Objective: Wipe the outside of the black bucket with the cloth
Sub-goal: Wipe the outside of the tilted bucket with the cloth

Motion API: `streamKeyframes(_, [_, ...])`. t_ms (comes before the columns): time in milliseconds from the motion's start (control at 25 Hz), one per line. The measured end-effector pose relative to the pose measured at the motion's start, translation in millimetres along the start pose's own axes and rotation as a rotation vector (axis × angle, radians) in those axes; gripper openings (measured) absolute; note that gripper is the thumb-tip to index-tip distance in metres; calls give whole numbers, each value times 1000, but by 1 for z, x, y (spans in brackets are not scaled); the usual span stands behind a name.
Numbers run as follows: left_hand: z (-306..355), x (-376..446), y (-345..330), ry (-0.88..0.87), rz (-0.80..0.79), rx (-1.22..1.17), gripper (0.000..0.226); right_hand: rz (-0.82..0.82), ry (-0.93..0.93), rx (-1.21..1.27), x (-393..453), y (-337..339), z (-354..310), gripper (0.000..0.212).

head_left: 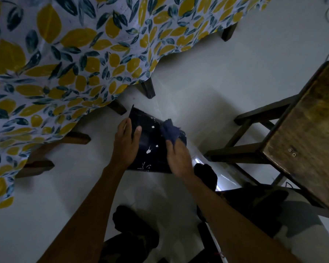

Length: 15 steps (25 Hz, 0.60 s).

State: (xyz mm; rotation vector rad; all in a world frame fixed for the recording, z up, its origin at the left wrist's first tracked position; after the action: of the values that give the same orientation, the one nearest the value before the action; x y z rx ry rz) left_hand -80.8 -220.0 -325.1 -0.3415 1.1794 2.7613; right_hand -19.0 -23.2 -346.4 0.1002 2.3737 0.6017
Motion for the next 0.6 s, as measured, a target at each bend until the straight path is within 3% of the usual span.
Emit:
streamKeyframes(80, [4, 0, -6, -8, 0, 29, 79, -111, 70, -193, -1, -32, 1, 49])
streamKeyframes(200, [10, -1, -9, -26, 16, 151, 85, -132, 200, -366, -1, -51, 4, 50])
streamKeyframes(360, [10, -5, -14, 1, 15, 352, 92, -115, 246, -384, 1, -55, 6, 49])
streamKeyframes(600, [16, -3, -13, 45, 56, 477, 82, -51, 325, -374, 3, -49, 12, 47])
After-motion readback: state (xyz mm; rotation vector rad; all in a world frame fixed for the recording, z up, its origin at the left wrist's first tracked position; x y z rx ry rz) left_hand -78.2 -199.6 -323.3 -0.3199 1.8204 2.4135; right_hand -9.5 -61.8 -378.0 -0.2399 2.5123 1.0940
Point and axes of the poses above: each hand's wrist, its own x-axis towards the middle knuckle, its own y-axis out of the back of the hand, z = x × y, the point moved 9 cm from there along x, towards the middle knuckle, and after that the axes turned 7 degrees about -y, right-handed, at the moved point
